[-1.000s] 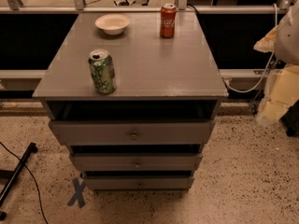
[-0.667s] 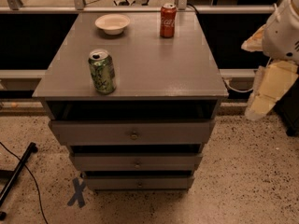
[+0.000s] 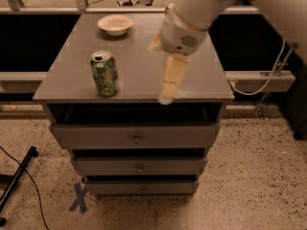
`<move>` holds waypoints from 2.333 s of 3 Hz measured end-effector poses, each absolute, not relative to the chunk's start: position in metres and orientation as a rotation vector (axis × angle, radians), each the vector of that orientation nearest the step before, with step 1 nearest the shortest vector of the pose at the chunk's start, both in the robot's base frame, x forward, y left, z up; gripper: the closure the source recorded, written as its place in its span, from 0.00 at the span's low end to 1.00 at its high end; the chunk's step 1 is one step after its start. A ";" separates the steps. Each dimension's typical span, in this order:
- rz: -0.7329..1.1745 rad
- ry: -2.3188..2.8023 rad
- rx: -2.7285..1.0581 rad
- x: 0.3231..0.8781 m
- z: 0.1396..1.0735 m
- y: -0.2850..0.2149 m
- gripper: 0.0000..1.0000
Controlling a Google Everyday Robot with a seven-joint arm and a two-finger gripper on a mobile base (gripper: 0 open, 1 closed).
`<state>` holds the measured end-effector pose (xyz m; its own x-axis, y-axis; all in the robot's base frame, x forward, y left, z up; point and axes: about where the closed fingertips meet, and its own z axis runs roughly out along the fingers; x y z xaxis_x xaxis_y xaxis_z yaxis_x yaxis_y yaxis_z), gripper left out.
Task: Pick green can
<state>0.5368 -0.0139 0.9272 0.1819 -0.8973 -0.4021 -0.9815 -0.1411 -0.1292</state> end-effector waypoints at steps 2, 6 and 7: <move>0.398 1.605 -2.168 0.563 0.913 0.069 0.00; 0.653 1.527 -1.800 0.631 0.889 0.108 0.00; 0.789 1.486 -1.733 0.632 0.889 0.128 0.00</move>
Offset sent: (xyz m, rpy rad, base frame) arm 0.0219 0.0659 -0.0100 0.0578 -0.0136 0.0994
